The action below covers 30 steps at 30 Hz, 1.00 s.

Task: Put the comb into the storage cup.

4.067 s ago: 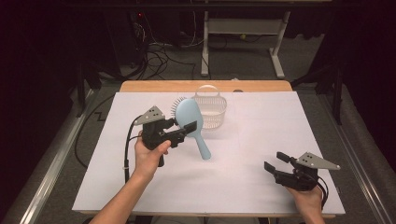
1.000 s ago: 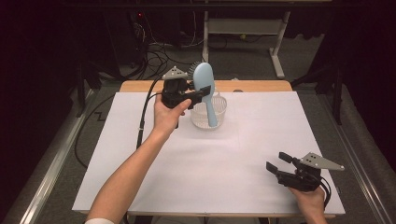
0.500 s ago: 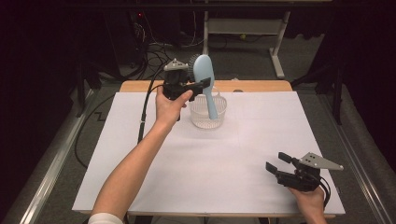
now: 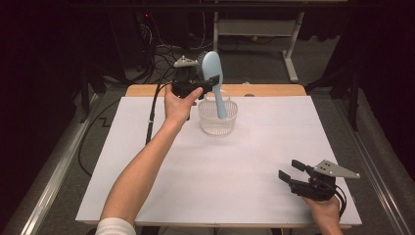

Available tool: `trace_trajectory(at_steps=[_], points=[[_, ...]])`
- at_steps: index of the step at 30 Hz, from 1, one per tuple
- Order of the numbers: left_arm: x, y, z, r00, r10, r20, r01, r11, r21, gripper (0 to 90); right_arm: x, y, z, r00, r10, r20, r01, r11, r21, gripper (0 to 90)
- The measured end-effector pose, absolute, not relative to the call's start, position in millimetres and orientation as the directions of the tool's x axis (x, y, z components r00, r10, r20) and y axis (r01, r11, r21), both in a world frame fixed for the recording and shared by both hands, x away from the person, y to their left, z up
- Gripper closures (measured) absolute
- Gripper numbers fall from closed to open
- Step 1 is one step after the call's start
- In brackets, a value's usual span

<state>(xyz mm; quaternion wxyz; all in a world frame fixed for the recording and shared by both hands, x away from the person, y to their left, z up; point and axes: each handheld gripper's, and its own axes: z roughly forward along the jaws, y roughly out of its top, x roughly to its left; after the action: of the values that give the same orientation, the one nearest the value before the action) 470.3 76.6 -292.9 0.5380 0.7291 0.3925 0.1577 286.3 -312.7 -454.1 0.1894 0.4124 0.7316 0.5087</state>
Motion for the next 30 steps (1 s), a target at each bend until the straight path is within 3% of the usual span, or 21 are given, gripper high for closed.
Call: trace_trajectory(at_steps=[30], points=[[486, 69, -314, 0.607, 0.769, -0.2, 0.461, -0.135, 0.877, 50.8, 287, -313, -455, -0.592, 0.79, 0.158, 0.42, 0.136, 0.897, 29.9]])
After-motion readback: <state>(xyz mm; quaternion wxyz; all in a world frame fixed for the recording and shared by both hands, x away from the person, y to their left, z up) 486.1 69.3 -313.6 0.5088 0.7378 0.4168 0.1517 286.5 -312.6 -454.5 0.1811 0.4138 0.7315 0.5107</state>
